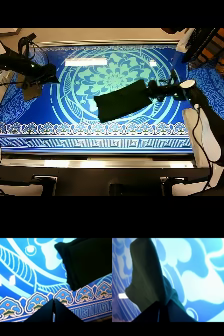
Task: Fold the clothes and pants, and hang the long-sleeved shirts on hangers.
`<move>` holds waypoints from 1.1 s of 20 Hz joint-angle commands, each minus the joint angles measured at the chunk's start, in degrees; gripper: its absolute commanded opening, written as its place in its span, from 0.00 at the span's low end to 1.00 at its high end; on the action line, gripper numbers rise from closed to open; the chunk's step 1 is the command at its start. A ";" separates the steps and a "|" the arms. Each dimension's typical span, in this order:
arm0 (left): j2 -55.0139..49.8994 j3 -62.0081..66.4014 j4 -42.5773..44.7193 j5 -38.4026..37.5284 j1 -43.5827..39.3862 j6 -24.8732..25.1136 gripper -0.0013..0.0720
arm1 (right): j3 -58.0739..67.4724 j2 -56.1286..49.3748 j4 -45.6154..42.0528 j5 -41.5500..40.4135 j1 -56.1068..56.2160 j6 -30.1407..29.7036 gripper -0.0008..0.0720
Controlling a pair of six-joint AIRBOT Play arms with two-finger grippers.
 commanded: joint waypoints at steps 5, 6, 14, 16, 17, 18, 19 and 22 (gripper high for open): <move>-0.02 -0.02 0.02 0.00 -0.02 0.35 0.04 | 9.33 2.05 -5.53 -4.76 -14.88 12.70 0.05; -0.02 -0.02 0.02 0.00 -0.02 0.61 0.04 | 9.33 3.15 -8.72 -5.31 -16.65 15.21 0.05; -0.02 -0.02 0.02 0.00 -0.02 1.27 0.04 | 9.33 14.53 -42.42 1.33 -23.39 49.53 0.04; -0.02 -0.02 0.02 0.00 -0.02 1.64 0.04 | 9.33 17.33 -48.57 4.61 -23.41 56.26 0.04; -0.02 -0.02 0.00 -0.04 -0.02 1.86 0.04 | 9.33 18.53 -50.75 6.40 -23.41 58.25 0.04; -0.02 -0.02 0.00 -0.04 -0.02 1.86 0.04 | 9.33 19.52 -52.63 8.57 -23.41 60.04 0.04; -0.02 -0.02 0.00 -0.04 -0.02 1.86 0.04 | 9.33 20.46 -54.38 11.28 -23.39 61.64 0.04; -0.02 -0.02 0.00 -0.02 -0.02 1.86 0.04 | 9.33 22.84 -58.88 19.56 -23.39 64.87 0.04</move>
